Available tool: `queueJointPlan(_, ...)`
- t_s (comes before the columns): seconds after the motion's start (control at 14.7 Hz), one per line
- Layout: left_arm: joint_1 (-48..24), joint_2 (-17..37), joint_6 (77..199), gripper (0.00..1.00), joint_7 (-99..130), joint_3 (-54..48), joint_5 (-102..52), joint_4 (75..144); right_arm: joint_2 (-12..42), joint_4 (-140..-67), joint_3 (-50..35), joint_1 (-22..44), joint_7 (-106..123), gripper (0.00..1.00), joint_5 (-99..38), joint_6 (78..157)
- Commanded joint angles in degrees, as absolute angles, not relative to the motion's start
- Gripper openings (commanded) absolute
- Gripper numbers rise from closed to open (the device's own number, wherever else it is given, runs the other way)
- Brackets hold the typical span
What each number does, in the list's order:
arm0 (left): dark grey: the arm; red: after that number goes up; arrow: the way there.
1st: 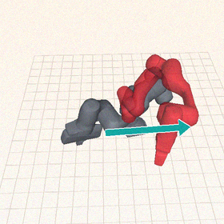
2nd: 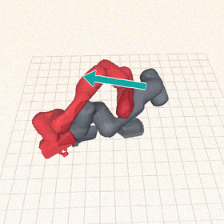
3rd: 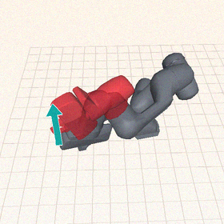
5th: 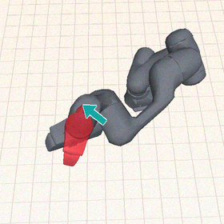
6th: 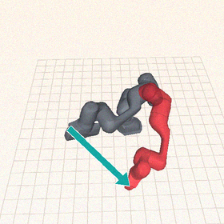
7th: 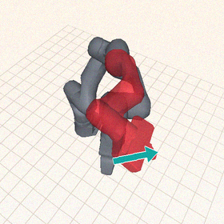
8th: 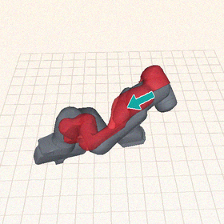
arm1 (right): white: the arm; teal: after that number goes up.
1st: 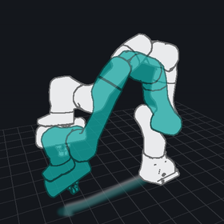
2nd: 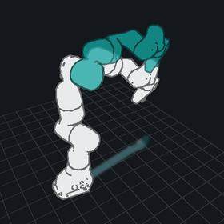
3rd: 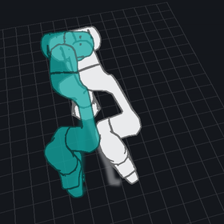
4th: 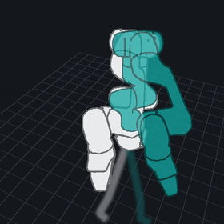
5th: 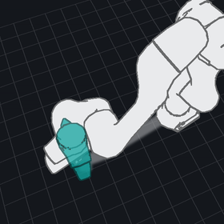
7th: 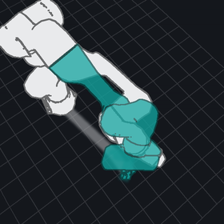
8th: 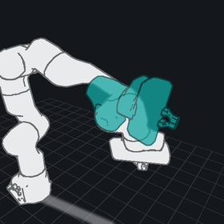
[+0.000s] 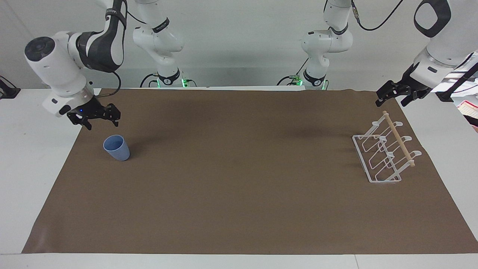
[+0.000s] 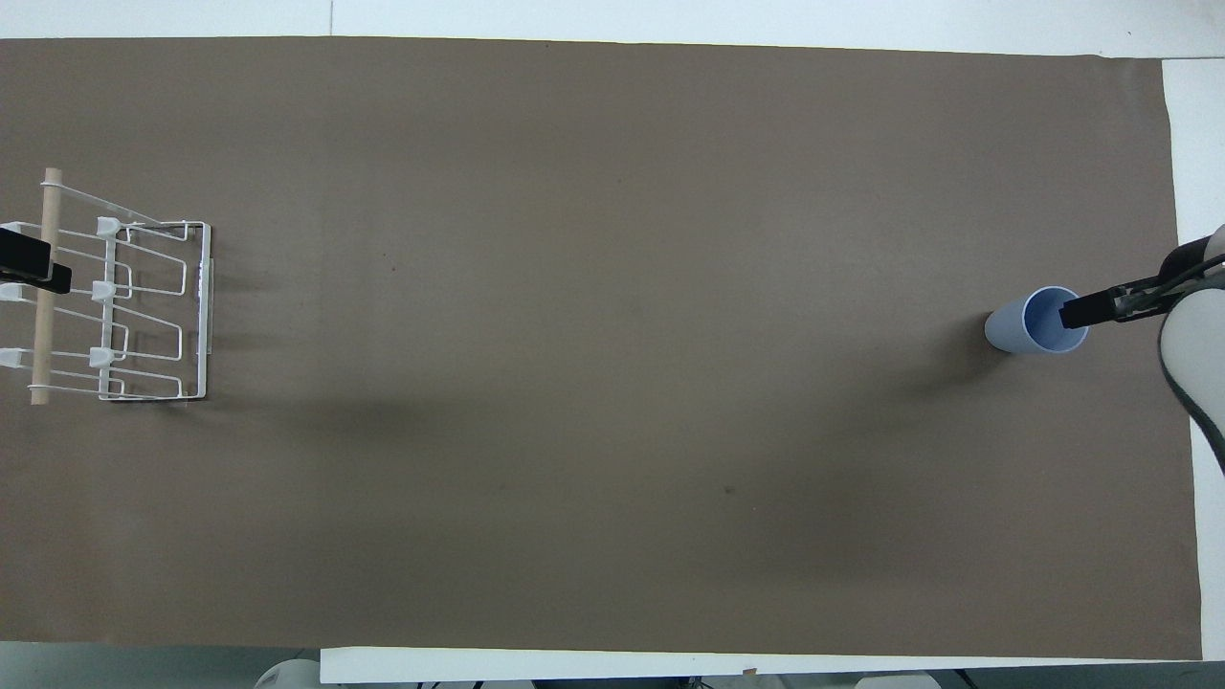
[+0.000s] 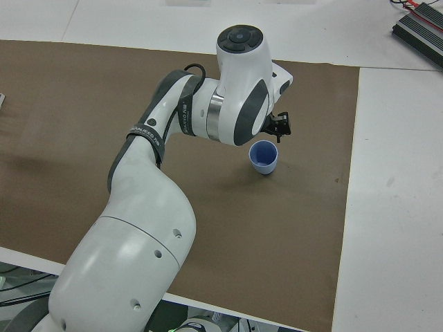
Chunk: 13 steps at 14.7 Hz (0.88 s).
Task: Hang cup on cup holder
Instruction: 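Grasp the light blue cup with the right gripper and lift it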
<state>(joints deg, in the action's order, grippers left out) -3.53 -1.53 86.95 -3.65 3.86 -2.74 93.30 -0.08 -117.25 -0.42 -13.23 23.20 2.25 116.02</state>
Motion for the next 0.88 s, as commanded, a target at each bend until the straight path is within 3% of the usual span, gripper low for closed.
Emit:
queueJointPlan(0.0,-3.78,-2.37,87.89,1.0,-3.96,4.31,-3.25,94.66,1.84,-119.27,-0.97,-15.29,27.15,0.96,2.02,120.32)
queueJointPlan(0.41,-3.78,-2.37,87.89,1.0,-3.96,4.31,-3.25,94.66,5.54,-119.7,-0.97,-16.96,28.83,0.92,1.32,122.26)
queueJointPlan(0.61,-4.48,-2.37,87.98,1.0,-3.96,4.31,-3.16,94.57,5.8,-120.76,-0.97,-16.96,29.0,0.65,1.32,123.83)
queueJointPlan(0.75,-4.31,-2.37,87.81,1.0,-3.87,4.31,-3.16,94.57,6.15,-121.38,-0.97,-16.61,28.74,0.29,1.32,123.93)
queueJointPlan(0.82,-4.05,-2.37,87.45,1.0,-3.87,4.31,-3.16,94.48,6.33,-121.29,-0.97,-16.44,28.83,0.17,1.41,123.93)
